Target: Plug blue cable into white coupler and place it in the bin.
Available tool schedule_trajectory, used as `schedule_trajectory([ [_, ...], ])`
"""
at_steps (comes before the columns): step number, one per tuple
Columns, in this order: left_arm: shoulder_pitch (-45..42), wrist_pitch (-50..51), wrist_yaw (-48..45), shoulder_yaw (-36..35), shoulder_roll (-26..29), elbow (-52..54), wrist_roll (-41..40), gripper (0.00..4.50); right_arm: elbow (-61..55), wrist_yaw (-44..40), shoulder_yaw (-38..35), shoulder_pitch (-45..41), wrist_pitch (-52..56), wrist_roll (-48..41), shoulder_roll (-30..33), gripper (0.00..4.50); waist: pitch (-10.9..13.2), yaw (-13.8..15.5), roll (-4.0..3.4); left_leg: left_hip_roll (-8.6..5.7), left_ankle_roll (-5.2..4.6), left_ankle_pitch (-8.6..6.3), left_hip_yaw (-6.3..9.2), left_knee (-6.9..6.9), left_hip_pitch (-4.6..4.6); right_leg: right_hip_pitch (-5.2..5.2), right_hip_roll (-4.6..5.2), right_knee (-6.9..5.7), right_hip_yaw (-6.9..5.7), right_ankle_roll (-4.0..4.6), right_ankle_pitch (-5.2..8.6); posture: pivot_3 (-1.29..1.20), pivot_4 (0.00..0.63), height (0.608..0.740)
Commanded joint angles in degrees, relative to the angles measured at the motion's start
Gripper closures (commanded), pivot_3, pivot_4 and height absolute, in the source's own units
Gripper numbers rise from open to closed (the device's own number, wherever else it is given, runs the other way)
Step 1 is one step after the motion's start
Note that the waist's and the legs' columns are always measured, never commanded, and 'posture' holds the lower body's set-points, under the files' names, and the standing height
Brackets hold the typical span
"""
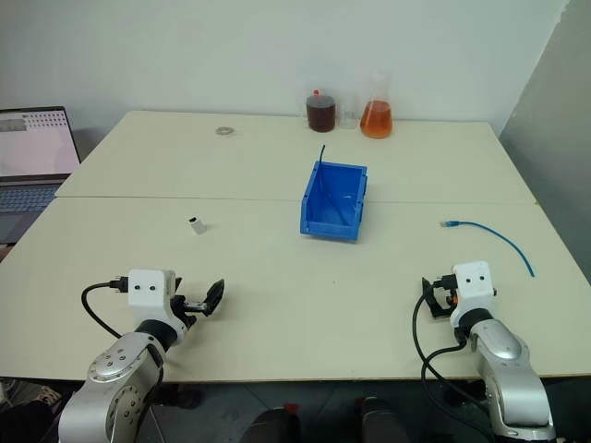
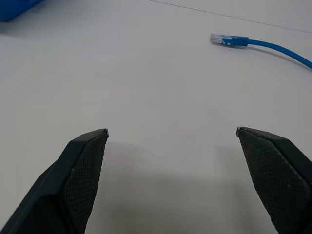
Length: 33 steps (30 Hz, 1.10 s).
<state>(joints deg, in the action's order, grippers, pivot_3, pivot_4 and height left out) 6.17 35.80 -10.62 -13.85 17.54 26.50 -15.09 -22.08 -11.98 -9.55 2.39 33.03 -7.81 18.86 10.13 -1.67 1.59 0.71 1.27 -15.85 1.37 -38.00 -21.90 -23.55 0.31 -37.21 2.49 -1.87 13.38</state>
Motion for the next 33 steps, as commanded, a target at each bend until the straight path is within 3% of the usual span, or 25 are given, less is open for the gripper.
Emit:
schedule_trajectory([
  [1, -0.21, -0.55, 0.36, -0.19, 0.28, 1.74, 0.43, 0.08, -1.1, 1.07, -1.7, -0.67, -0.06, -0.27, -0.36, 0.0, 0.0, 0.0, 0.0, 0.0, 0.0, 0.0, 0.0, 0.0, 0.0, 0.0, 0.0, 0.0, 0.0, 0.0, 0.0, 0.0, 0.15, 0.74],
  [21, -0.67, -2.54, -4.69, 2.21, 2.25, 2.34, -0.08, 0.08, 0.49, 0.81, -2.54, -2.1, -0.81, -0.24, 0.93, 0.0, 0.0, 0.0, 0.0, 0.0, 0.0, 0.0, -0.01, 0.0, 0.0, 0.0, 0.0, 0.01, 0.0, 0.0, 0.0, 0.0, 0.15, 0.74],
  [27, -2.79, -2.2, -13.46, 8.02, 6.24, 5.08, -3.59, 0.08, 2.43, -1.83, -5.22, -4.3, -0.65, -1.24, 5.27, 0.0, 0.0, 0.0, 0.0, -0.03, 0.0, 0.0, -0.03, -0.01, 0.0, 0.0, 0.01, 0.02, 0.03, 0.0, 0.0, 0.0, 0.15, 0.74],
  [30, -10.63, -2.37, -24.28, 16.43, 10.07, 5.15, -5.8, 0.08, 11.0, -7.8, -9.75, -8.32, -1.48, -3.2, 12.83, 0.0, 0.08, 0.32, -0.03, -0.08, -0.01, 0.0, -0.08, -0.03, -0.04, 0.03, 0.0, 0.05, -0.03, 0.0, 0.0, 0.0, 0.15, 0.74],
  [33, -19.21, -4.57, -31.02, 23.36, 10.14, 0.74, -5.48, 0.08, 22.27, -13.2, -11.97, -11.83, -4.2, -4.8, 18.66, 0.0, 0.08, 0.64, -0.1, -0.2, -0.1, 0.06, -0.22, -0.09, -0.02, 0.15, 0.07, 0.14, -0.01, 0.06, 0.03, 0.0, 0.15, 0.74],
])
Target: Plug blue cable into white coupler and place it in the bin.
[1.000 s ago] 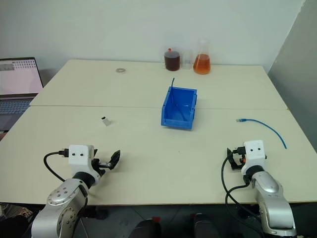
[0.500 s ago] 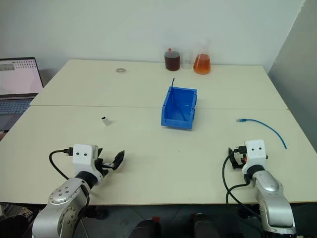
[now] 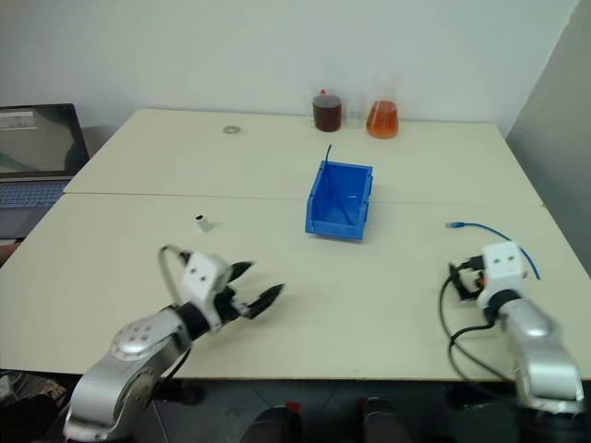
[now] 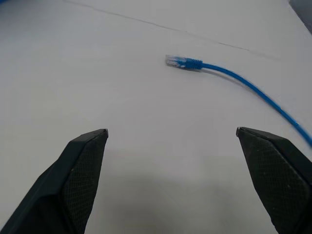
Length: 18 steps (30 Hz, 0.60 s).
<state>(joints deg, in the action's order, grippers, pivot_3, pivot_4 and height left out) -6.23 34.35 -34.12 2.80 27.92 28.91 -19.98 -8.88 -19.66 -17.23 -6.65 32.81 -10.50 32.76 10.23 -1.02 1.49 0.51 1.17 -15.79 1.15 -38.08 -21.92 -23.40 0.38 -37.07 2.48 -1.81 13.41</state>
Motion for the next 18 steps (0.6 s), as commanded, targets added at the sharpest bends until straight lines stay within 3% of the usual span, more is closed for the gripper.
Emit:
schedule_trajectory([
  [1, -9.93, -4.26, -10.08, 9.15, -0.75, -3.79, -0.26, 0.08, 13.94, -6.52, -5.1, -4.43, -5.88, -1.93, 6.57, 0.0, -0.02, -0.05, 0.01, -0.01, 0.0, 0.0, -0.07, 0.0, 0.05, 0.08, -0.01, 0.03, 0.01, -0.07, -0.05, 0.0, 0.15, 0.74],
  [10, -27.43, -14.59, -21.32, 19.27, -8.16, -22.9, 3.86, 0.08, 47.18, -18.68, -2.27, -16.22, -17.31, -0.73, 15.59, 0.0, -0.03, -1.01, -0.03, -0.05, -0.02, -0.01, -0.24, 0.12, 0.08, 0.06, -0.29, 0.07, 0.09, 0.04, -0.1, 0.0, 0.15, 0.74],
  [18, -31.16, -17.3, -27.07, 20.77, -10.3, -28.06, 5.05, 0.08, 68.91, -24.6, -0.8, -27.84, -21.96, -0.07, 16.94, 0.0, -0.04, -1.12, -0.09, -0.05, -0.02, -0.01, -0.31, 0.11, 0.12, 0.06, -0.31, 0.07, 0.2, 0.0, -0.07, 0.0, 0.15, 0.74],
])
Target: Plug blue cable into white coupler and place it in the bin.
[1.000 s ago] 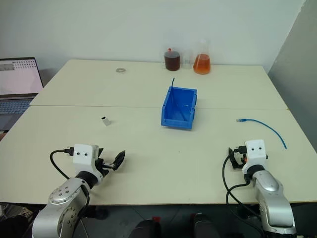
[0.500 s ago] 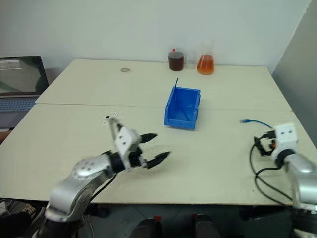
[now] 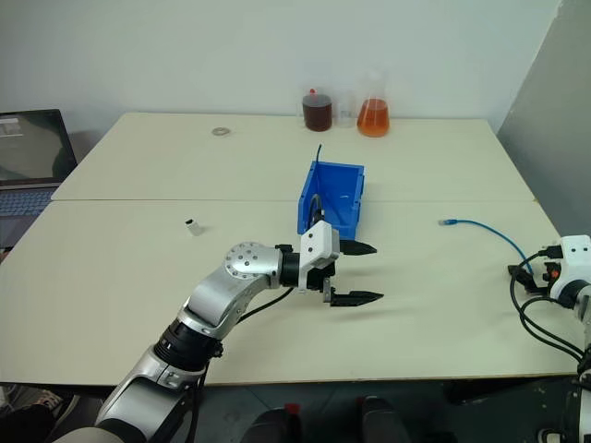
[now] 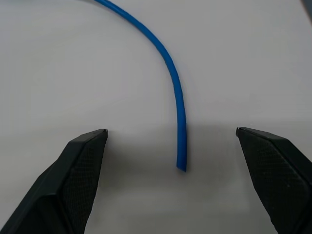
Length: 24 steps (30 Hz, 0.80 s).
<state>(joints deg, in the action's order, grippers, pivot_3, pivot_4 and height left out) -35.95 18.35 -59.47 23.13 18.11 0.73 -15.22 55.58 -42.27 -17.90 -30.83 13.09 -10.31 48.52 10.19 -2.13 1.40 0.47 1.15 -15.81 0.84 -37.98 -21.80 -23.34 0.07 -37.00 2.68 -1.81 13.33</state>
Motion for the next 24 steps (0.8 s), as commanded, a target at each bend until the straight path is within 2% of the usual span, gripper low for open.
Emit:
schedule_trajectory([
  [1, -1.38, -1.21, -1.84, 0.42, -0.56, 0.12, 0.38, 0.08, 6.16, -2.08, -0.06, -4.71, -2.86, -0.03, 0.96, 0.0, 0.0, 0.01, 0.0, 0.0, 0.0, 0.0, 0.0, 0.0, 0.0, 0.0, 0.0, 0.0, 0.0, 0.0, 0.0, 0.0, 0.15, 0.74],
  [4, -1.18, -0.58, -2.09, 0.12, -0.77, 0.3, 0.35, 0.08, 9.97, -1.55, -0.11, -6.88, -4.1, 0.25, 0.44, 0.0, 0.0, 0.14, 0.0, 0.01, 0.0, 0.0, 0.02, 0.0, 0.0, 0.0, 0.01, 0.0, 0.0, 0.01, -0.01, 0.0, 0.15, 0.74],
  [7, -1.14, -0.59, -1.31, -0.37, -0.91, 0.25, 0.81, 0.0, 12.23, -2.79, 0.62, -7.49, -4.89, 0.74, 0.19, 0.51, 0.0, 0.23, 0.0, 0.01, 0.0, 0.0, 0.03, -0.01, -0.01, 0.0, 0.04, -0.01, 0.0, 0.02, -0.02, 0.0, 0.15, 0.74],
  [16, -0.47, 0.89, -1.77, -1.65, 1.06, 1.8, 0.07, 0.0, 15.32, -2.03, 0.65, -7.8, -5.43, 1.3, 0.2, 2.59, 0.0, 0.1, 0.0, 0.03, 0.0, 0.0, 0.04, -0.01, 0.01, 0.0, 0.04, -0.04, 0.0, 0.03, -0.03, 0.0, 0.15, 0.74],
  [19, -0.76, -0.24, -0.82, -2.09, 0.59, 0.61, 0.5, 0.0, 15.38, -2.38, 0.8, -7.77, -5.73, 1.39, 0.12, 3.41, 0.0, 0.11, 0.0, 0.04, 0.01, 0.0, 0.05, -0.02, 0.01, 0.01, 0.04, -0.04, -0.01, 0.03, -0.03, 0.0, 0.15, 0.74],
  [20, -0.88, -0.52, -0.8, -2.01, 0.39, 0.26, 0.63, 0.0, 15.3, -2.56, 0.84, -7.71, -5.86, 1.4, 0.14, 3.55, 0.0, 0.11, 0.0, 0.05, 0.01, 0.0, 0.04, -0.03, 0.01, 0.01, 0.04, -0.04, -0.01, 0.03, -0.03, 0.0, 0.15, 0.74],
  [23, -1.17, -1.0, -1.17, -1.56, -0.09, -0.35, 0.99, 0.0, 15.13, -2.84, 1.35, -7.49, -6.28, 1.9, 0.4, 4.41, 0.0, 0.12, 0.0, 0.04, 0.01, 0.0, 0.04, -0.03, 0.01, 0.02, 0.05, -0.04, 0.0, 0.05, -0.05, 0.0, 0.15, 0.74],
  [24, -1.12, -1.14, -0.96, -1.45, -0.29, -0.54, 1.27, 0.0, 15.0, -2.93, 1.68, -7.14, -6.78, 2.21, 0.61, 4.47, -0.01, 0.12, 0.0, 0.04, 0.01, 0.0, 0.05, -0.03, 0.02, 0.02, 0.05, -0.04, -0.01, 0.19, -0.13, 0.0, 0.15, 0.74],
])
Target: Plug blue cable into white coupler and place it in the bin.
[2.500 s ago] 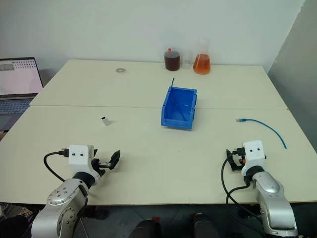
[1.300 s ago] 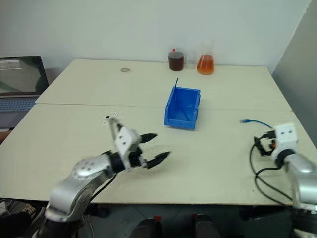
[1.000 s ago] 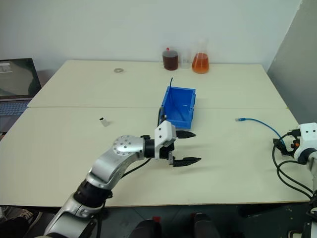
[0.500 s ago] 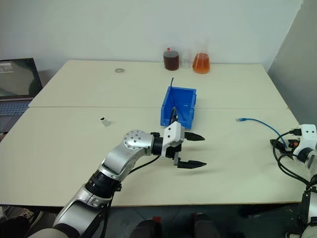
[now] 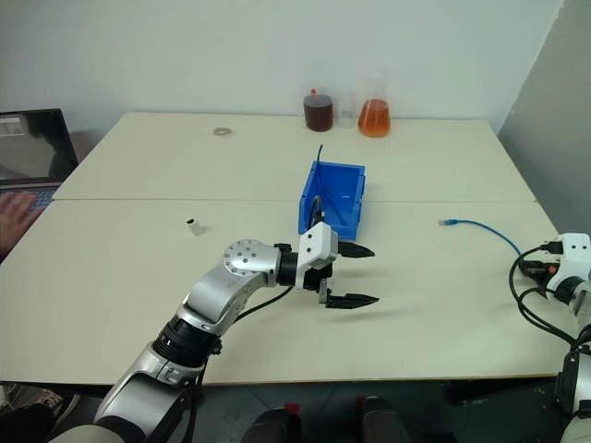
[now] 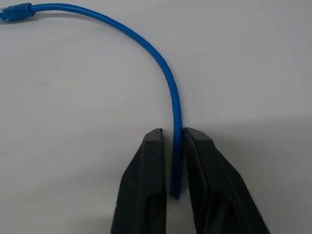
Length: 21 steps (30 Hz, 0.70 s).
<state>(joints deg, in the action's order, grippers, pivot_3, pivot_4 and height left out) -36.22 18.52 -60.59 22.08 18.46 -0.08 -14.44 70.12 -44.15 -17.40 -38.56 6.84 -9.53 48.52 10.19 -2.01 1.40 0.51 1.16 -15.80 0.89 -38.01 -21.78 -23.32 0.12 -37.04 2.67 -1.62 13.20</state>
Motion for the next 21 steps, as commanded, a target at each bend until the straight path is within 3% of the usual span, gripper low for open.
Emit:
schedule_trajectory([
  [1, -0.64, -1.37, 0.19, -0.31, -0.71, 0.26, 0.66, 0.0, 0.34, -1.26, 1.33, 0.83, -0.77, 1.49, 0.75, 4.47, 0.0, 0.0, 0.0, 0.0, 0.0, 0.0, 0.0, 0.0, 0.01, 0.01, 0.0, 0.0, 0.0, 0.0, 0.0, 0.0, 0.15, 0.74],
  [8, 5.14, 1.68, 1.44, -2.39, 2.7, 6.5, -0.17, 0.0, -7.5, -10.59, 2.82, 4.71, 1.96, 0.0, 0.75, 4.47, -0.01, -0.12, -0.01, 0.07, 0.0, 0.0, 0.03, 0.02, 0.02, 0.01, -0.01, 0.0, -0.01, 0.01, 0.0, 0.0, 0.15, 0.74],
  [11, 12.43, 4.44, 3.08, -6.25, 7.48, 12.59, -1.48, 0.0, -27.28, -16.37, 3.61, 13.96, 9.7, -4.5, -0.25, 4.47, -0.02, -0.21, -0.03, 0.2, 0.0, 0.0, 0.16, 0.02, 0.01, 0.01, -0.01, -0.01, -0.04, 0.01, 0.0, 0.0, 0.15, 0.74],
  [16, 28.32, 9.12, 8.49, -13.9, 13.7, 23.51, -3.4, 0.0, -63.36, -18.3, 9.3, 28.82, 21.69, -11.14, -1.94, 4.47, -0.08, -0.38, -0.17, 0.35, 0.0, -0.01, 0.53, 0.04, 0.04, -0.02, 0.0, -0.15, -0.11, -0.19, 0.2, 0.0, 0.15, 0.74],
  [21, 40.18, 13.08, 13.35, -20.92, 15.99, 32.5, -5.56, 0.0, -72.06, -21.88, 12.74, 29.8, 29.21, -14.67, 0.2, 4.47, 0.04, 0.24, -0.28, 0.27, 0.0, 0.0, 0.53, -0.03, 0.09, 0.0, 0.13, -0.18, -0.15, -0.27, 0.16, 0.0, 0.15, 0.74],
])
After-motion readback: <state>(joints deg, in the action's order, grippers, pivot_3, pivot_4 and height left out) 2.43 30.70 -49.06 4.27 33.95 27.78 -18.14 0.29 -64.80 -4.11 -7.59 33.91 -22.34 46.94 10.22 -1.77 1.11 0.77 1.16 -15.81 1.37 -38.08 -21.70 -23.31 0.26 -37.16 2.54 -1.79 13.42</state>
